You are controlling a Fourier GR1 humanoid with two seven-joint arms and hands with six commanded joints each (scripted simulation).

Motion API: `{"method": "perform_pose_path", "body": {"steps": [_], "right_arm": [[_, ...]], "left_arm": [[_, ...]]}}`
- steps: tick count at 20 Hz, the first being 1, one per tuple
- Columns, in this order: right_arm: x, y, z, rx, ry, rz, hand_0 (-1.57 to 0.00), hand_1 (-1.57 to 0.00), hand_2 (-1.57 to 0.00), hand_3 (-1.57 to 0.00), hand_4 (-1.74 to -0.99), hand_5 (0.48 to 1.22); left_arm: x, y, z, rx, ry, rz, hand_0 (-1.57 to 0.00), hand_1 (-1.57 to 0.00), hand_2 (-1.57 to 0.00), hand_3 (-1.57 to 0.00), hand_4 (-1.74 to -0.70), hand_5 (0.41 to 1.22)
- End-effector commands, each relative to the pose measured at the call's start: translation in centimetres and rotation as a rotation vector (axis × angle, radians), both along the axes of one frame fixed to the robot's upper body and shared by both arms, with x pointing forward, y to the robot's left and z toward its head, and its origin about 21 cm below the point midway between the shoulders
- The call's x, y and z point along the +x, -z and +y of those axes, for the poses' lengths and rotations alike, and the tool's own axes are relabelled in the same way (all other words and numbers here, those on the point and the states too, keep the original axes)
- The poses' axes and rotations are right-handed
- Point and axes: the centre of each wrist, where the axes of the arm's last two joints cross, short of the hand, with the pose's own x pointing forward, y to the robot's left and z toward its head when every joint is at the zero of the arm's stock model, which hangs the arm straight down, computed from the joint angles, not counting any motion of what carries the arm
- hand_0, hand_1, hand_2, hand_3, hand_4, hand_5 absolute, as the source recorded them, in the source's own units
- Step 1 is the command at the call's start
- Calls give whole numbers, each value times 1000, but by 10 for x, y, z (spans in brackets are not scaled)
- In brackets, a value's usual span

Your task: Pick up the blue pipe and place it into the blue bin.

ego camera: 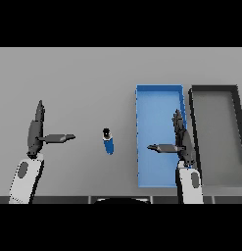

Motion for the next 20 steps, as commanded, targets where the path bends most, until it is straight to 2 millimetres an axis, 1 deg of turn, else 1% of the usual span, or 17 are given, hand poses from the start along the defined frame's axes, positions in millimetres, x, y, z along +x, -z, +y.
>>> {"method": "perform_pose_path", "body": {"steps": [1,6,7,8,9,10,11,14,15,16,18,19,20], "right_arm": [[0,0,-1,0,1,0,1,1,1,1,-1222,603],[3,0,-5,-3,4,8,1,1,1,1,-1222,603],[-5,-4,-17,-111,-41,-61,1,1,1,1,-1222,603],[-12,-7,-21,-155,-80,-97,1,1,1,1,-1227,603],[-18,-7,-24,-189,-103,-98,1,1,1,1,-1230,601],[-19,-8,-24,-211,-118,-92,1,1,1,1,-1228,599],[-20,-11,-27,-221,-122,-83,1,1,1,1,-1232,599],[-20,-11,-23,-236,-131,-71,1,1,1,1,-1226,593],[-23,-12,-23,-242,-134,-84,1,1,1,1,-1225,592],[-20,-14,-23,-247,-135,-79,1,1,1,1,-1218,589],[-21,-18,-21,-250,-139,-91,1,1,1,1,-1215,587],[-21,-18,-21,-244,-145,-96,1,1,1,1,-1220,589],[-21,-16,-21,-243,-150,-107,1,1,1,1,-1225,595]], "left_arm": [[0,0,-1,0,1,-5,1,1,1,1,-1006,586],[2,0,-9,3,4,-14,1,1,1,1,-1006,586],[-9,4,2,69,137,-13,1,1,1,1,-1006,586],[-13,3,10,108,213,-12,1,1,1,1,-1011,588],[-17,4,16,136,256,-8,1,1,1,1,-1011,588],[-18,1,19,153,283,-8,1,1,1,1,-1010,588],[-18,-2,17,158,307,-6,1,1,1,1,-1010,589],[-21,-2,23,154,336,11,1,1,1,1,-1009,589],[-23,-2,25,138,363,2,1,1,1,1,-1015,592],[-22,-5,22,129,395,-1,1,1,1,1,-1023,594],[-26,-5,16,143,484,22,1,1,1,1,-1020,582],[-28,-6,17,149,518,33,1,1,1,1,-1024,573],[-30,-8,13,156,556,44,1,1,1,1,-1031,565]]}}
